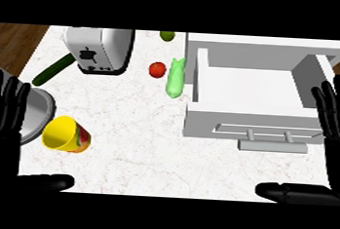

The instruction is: Pick up the cup, place it into the drawer and close the drawer

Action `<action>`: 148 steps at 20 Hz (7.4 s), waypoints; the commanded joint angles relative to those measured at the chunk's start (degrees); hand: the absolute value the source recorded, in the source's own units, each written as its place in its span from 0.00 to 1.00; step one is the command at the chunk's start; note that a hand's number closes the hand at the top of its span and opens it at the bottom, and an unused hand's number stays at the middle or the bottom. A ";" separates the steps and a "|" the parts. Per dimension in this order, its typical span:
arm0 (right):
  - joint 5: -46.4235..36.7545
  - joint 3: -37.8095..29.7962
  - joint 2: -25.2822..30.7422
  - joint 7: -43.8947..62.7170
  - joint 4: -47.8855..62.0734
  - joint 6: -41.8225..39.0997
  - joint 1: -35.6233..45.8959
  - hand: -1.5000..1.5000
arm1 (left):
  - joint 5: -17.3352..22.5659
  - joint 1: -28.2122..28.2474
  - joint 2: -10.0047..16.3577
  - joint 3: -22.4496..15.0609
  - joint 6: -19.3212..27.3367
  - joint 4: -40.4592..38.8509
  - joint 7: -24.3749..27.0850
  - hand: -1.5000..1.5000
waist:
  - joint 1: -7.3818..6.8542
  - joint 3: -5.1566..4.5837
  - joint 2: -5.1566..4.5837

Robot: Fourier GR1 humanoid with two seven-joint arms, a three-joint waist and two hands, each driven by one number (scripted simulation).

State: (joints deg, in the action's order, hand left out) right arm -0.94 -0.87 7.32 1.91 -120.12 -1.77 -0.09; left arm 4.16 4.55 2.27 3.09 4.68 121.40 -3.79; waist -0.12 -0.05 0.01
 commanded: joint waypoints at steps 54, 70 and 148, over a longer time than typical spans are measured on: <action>2.87 -6.94 1.95 -5.49 6.73 -10.18 0.33 0.00 | 7.23 -16.97 14.00 23.10 -12.84 -101.64 63.78 0.00 | 0.71 -0.03 -0.13; -1.46 -2.69 -1.44 -5.35 7.64 -7.80 1.22 0.00 | 7.64 -23.86 12.91 22.43 -17.67 -108.63 68.38 0.00 | 1.05 -0.12 -0.31; 5.25 -10.15 3.03 -1.54 8.89 -11.32 5.08 0.00 | 16.32 -76.12 -2.26 -10.65 11.74 -90.46 23.63 1.00 | 2.67 0.07 -0.57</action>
State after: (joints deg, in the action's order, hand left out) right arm 4.40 -11.83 10.74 -2.14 -109.18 -13.92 4.19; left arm 19.23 -68.35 0.02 -7.11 15.33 38.30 17.92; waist 2.18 0.04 -0.39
